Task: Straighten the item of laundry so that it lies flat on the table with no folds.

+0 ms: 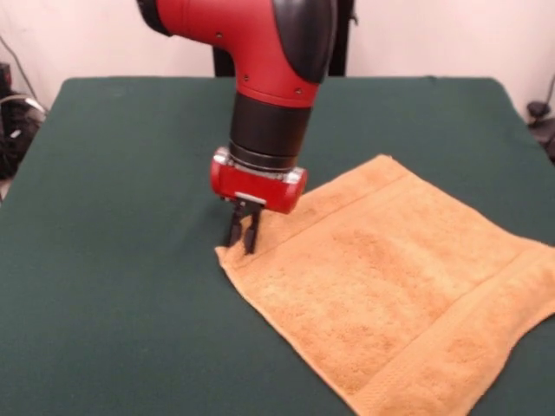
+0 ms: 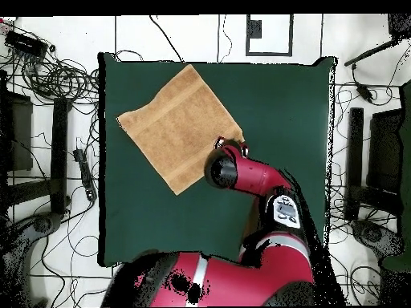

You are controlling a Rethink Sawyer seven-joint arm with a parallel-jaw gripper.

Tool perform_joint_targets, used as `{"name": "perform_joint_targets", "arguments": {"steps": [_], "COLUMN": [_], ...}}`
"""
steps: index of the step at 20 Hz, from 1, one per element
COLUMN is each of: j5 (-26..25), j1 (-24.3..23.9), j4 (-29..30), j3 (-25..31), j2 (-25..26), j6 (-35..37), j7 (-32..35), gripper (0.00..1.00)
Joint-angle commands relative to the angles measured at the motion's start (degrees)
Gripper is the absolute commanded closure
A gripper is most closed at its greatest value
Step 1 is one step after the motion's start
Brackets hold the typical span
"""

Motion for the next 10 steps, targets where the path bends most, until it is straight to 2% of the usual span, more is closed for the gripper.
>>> {"name": "perform_joint_targets", "arguments": {"steps": [1,5,10], "j5": [-6.48,-9.38,-11.34], "j1": [-6.32,-8.28,-8.55], "j4": [10.42,11.12,11.58], "j3": [4.95,5.54,4.91], "j2": [3.34,3.45,3.8], "j6": [-3.34,-4.9,-6.75], "j7": [6.25,5.98,6.94], "gripper": [1.0,1.0,1.0]}}
